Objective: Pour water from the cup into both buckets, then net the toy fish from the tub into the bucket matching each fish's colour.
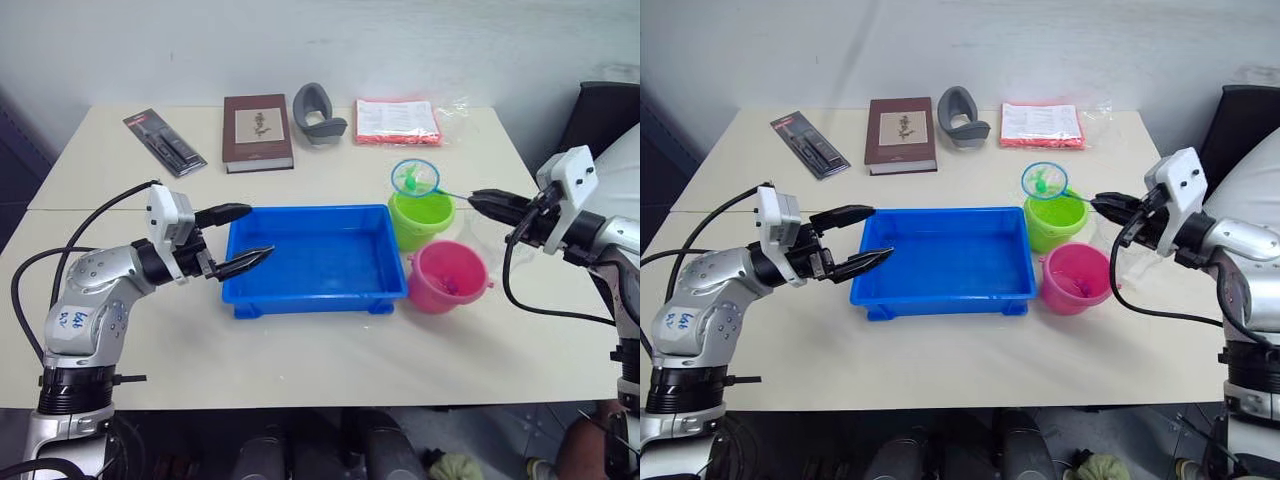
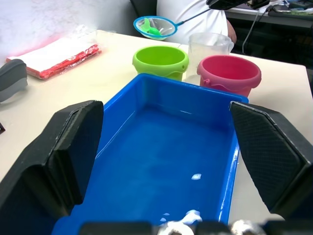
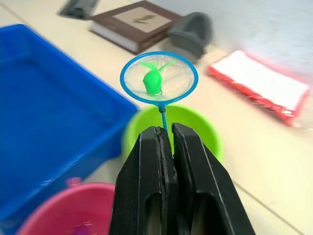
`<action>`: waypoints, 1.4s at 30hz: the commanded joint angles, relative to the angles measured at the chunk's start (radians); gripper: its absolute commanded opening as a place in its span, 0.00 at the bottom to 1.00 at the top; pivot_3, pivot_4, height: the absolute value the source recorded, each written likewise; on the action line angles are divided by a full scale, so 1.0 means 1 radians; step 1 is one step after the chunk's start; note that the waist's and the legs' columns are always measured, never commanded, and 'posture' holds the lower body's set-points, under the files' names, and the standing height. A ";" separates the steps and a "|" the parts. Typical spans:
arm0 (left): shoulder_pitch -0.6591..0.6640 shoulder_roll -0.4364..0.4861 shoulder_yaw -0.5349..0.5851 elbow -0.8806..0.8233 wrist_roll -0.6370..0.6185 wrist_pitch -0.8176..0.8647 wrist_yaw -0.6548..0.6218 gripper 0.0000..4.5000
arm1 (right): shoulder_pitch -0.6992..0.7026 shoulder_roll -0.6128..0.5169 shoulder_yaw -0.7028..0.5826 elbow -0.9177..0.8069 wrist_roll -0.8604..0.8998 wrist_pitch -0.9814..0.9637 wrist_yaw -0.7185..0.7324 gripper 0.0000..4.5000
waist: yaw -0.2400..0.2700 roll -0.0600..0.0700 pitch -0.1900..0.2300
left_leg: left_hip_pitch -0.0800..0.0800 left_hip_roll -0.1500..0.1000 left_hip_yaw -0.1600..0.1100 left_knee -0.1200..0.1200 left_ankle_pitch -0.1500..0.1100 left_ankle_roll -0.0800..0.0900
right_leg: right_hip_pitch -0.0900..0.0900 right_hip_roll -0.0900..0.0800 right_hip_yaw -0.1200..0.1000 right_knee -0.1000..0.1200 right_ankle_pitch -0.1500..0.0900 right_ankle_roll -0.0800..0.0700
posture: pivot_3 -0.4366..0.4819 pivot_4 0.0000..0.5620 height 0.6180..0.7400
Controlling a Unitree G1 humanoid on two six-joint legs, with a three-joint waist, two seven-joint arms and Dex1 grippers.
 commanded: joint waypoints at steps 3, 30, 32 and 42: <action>-0.045 -0.001 -0.008 -0.005 0.010 -0.018 0.010 0.98 | -0.040 -0.036 0.020 0.067 -0.100 -0.187 -0.021 0.00 | 0.000 0.000 0.000 | 0.000 0.000 0.000 0.000 0.000 0.000 | 0.000 0.000 0.000 0.000 0.000 0.000 | 0.48 0.27 1.00; -0.031 -0.028 -0.003 -0.012 0.024 -0.057 0.039 0.98 | -0.016 -0.164 0.242 0.333 -0.712 -1.009 -0.401 0.00 | -0.006 0.000 0.000 | 0.001 0.000 0.001 0.001 0.001 -0.002 | 0.000 0.001 0.001 0.000 0.000 0.000 | 0.48 0.27 1.00; -0.038 -0.036 -0.004 -0.010 0.026 -0.060 0.047 0.98 | -0.025 -0.167 0.250 0.348 -0.739 -1.025 -0.428 0.00 | -0.006 0.000 0.000 | 0.001 0.000 0.001 0.001 0.001 -0.002 | 0.000 0.001 0.001 0.000 0.000 0.000 | 0.48 0.27 1.00; -0.018 -0.024 0.000 -0.008 0.040 -0.088 0.033 0.98 | -0.024 -0.162 0.248 0.369 -0.705 -1.038 -0.447 0.00 | -0.007 0.000 0.000 | 0.001 0.000 0.001 0.001 0.002 -0.002 | 0.000 0.001 0.001 0.000 0.000 0.000 | 0.48 0.27 1.00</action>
